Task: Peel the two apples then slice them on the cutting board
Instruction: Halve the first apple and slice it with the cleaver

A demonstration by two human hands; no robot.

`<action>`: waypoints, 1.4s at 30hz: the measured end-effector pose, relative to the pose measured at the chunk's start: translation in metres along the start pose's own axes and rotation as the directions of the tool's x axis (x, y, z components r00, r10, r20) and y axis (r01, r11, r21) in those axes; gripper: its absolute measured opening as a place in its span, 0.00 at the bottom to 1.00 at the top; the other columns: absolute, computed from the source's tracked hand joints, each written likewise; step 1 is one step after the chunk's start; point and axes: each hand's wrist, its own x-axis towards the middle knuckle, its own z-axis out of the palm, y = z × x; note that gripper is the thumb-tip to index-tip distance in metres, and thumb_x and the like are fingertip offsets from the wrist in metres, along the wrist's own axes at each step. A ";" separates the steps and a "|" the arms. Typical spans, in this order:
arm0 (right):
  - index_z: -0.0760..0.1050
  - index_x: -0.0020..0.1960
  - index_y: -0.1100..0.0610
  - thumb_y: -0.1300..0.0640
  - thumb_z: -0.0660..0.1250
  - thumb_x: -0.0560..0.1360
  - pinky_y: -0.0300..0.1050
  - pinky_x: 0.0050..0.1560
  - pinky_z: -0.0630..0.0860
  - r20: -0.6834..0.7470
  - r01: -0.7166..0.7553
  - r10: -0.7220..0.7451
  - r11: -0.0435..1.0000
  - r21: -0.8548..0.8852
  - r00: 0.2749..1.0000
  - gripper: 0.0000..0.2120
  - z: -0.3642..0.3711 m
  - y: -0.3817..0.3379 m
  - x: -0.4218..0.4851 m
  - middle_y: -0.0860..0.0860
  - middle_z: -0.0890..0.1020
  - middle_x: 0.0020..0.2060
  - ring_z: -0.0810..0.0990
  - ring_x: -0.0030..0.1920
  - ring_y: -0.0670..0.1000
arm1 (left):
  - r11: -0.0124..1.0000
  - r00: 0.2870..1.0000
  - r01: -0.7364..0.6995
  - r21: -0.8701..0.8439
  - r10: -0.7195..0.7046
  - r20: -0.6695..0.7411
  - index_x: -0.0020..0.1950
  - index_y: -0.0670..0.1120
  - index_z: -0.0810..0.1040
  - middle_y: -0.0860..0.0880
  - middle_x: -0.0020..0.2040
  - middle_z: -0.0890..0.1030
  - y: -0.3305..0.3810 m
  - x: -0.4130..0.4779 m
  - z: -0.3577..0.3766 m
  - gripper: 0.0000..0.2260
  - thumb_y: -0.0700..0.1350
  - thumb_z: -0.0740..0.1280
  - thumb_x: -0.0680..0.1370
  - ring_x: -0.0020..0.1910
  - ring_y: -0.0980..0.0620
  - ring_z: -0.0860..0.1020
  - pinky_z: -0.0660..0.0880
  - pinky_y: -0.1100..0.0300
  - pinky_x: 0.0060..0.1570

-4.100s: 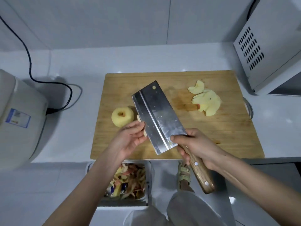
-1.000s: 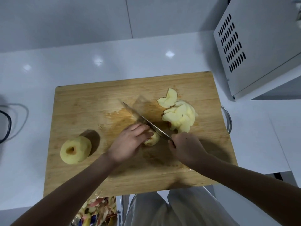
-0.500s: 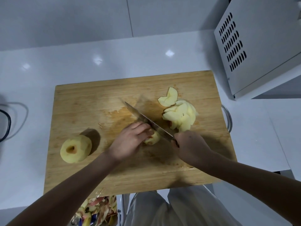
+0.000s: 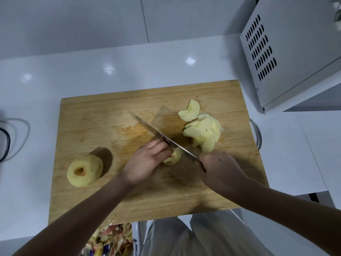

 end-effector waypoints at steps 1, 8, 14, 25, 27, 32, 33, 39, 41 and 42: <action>0.61 0.35 0.50 0.53 0.54 0.80 0.35 0.29 0.59 -0.016 -0.001 0.002 1.000 0.012 1.000 0.15 0.004 0.000 0.002 0.44 0.65 0.29 0.63 0.30 0.43 | 1.000 1.000 0.000 -0.005 0.000 -0.003 0.55 0.42 0.82 0.44 0.54 0.81 0.000 -0.001 0.001 0.17 0.34 0.75 0.66 0.55 0.49 0.73 0.77 0.56 0.47; 0.74 0.48 0.55 0.54 0.55 0.80 0.34 0.28 0.57 -0.051 -0.011 0.013 0.999 0.036 0.999 0.10 0.029 -0.003 0.024 0.44 0.66 0.30 0.70 0.34 0.46 | 1.000 1.000 -0.008 0.012 0.008 -0.002 0.58 0.43 0.81 0.43 0.57 0.80 -0.005 -0.004 0.005 0.16 0.36 0.65 0.71 0.57 0.47 0.73 0.77 0.54 0.51; 0.60 0.35 0.50 0.52 0.52 0.81 0.37 0.28 0.58 -0.010 -0.020 0.020 1.000 0.022 1.000 0.16 0.010 -0.001 0.005 0.44 0.65 0.30 0.64 0.30 0.43 | 1.000 1.000 0.002 0.019 -0.001 -0.030 0.57 0.41 0.81 0.43 0.55 0.81 -0.002 -0.004 0.005 0.13 0.38 0.66 0.73 0.56 0.47 0.72 0.72 0.57 0.51; 0.73 0.46 0.55 0.54 0.55 0.80 0.36 0.27 0.56 -0.021 -0.021 0.021 1.000 0.010 1.000 0.09 0.020 -0.009 0.022 0.45 0.65 0.30 0.65 0.30 0.45 | 1.000 1.000 0.008 0.001 -0.008 -0.019 0.58 0.41 0.81 0.43 0.56 0.81 -0.003 -0.006 0.009 0.14 0.40 0.62 0.75 0.55 0.46 0.76 0.75 0.55 0.52; 0.74 0.47 0.56 0.54 0.55 0.80 0.36 0.27 0.57 -0.030 -0.027 0.028 0.999 0.030 0.999 0.11 0.026 -0.008 0.029 0.44 0.65 0.29 0.68 0.32 0.46 | 1.000 1.000 0.009 0.004 -0.009 -0.017 0.58 0.41 0.81 0.43 0.56 0.81 -0.003 -0.006 0.008 0.15 0.40 0.61 0.75 0.55 0.46 0.76 0.76 0.55 0.51; 0.69 0.42 0.53 0.52 0.53 0.80 0.36 0.27 0.56 -0.045 -0.020 0.023 0.998 0.060 0.999 0.11 0.019 -0.004 0.019 0.44 0.64 0.29 0.64 0.29 0.43 | 1.000 1.000 0.002 0.006 -0.002 -0.021 0.57 0.41 0.81 0.43 0.55 0.81 -0.002 -0.006 0.007 0.15 0.38 0.60 0.74 0.55 0.47 0.74 0.72 0.58 0.52; 0.66 0.40 0.52 0.52 0.53 0.81 0.36 0.27 0.56 -0.045 -0.014 0.016 0.999 0.045 0.999 0.11 0.015 -0.004 0.013 0.44 0.64 0.29 0.63 0.29 0.42 | 1.000 1.000 0.004 0.007 -0.004 -0.017 0.57 0.41 0.81 0.43 0.55 0.81 -0.003 -0.006 0.008 0.16 0.38 0.61 0.73 0.55 0.47 0.74 0.73 0.57 0.51; 0.57 0.34 0.49 0.52 0.52 0.81 0.35 0.28 0.59 -0.013 -0.010 0.010 1.000 0.014 1.000 0.17 -0.001 -0.009 0.001 0.45 0.64 0.29 0.62 0.28 0.42 | 1.000 0.998 -0.015 -0.009 0.014 -0.054 0.57 0.42 0.81 0.44 0.55 0.81 -0.003 -0.005 0.009 0.14 0.37 0.66 0.73 0.55 0.48 0.74 0.77 0.56 0.48; 0.61 0.35 0.51 0.52 0.52 0.81 0.36 0.28 0.58 -0.018 -0.015 0.015 1.000 0.013 1.000 0.15 0.002 -0.009 0.005 0.45 0.65 0.29 0.63 0.28 0.42 | 1.000 0.998 -0.024 -0.010 0.023 -0.060 0.57 0.42 0.81 0.44 0.55 0.81 -0.004 -0.006 0.009 0.14 0.37 0.67 0.72 0.55 0.47 0.75 0.76 0.56 0.49; 0.63 0.37 0.52 0.53 0.53 0.81 0.36 0.28 0.57 -0.022 -0.015 0.015 1.000 0.014 1.000 0.13 0.005 -0.009 0.009 0.45 0.65 0.29 0.63 0.28 0.42 | 1.000 0.998 -0.020 -0.013 0.020 -0.062 0.57 0.41 0.81 0.44 0.55 0.81 -0.005 -0.006 0.010 0.14 0.36 0.68 0.72 0.55 0.47 0.75 0.76 0.56 0.49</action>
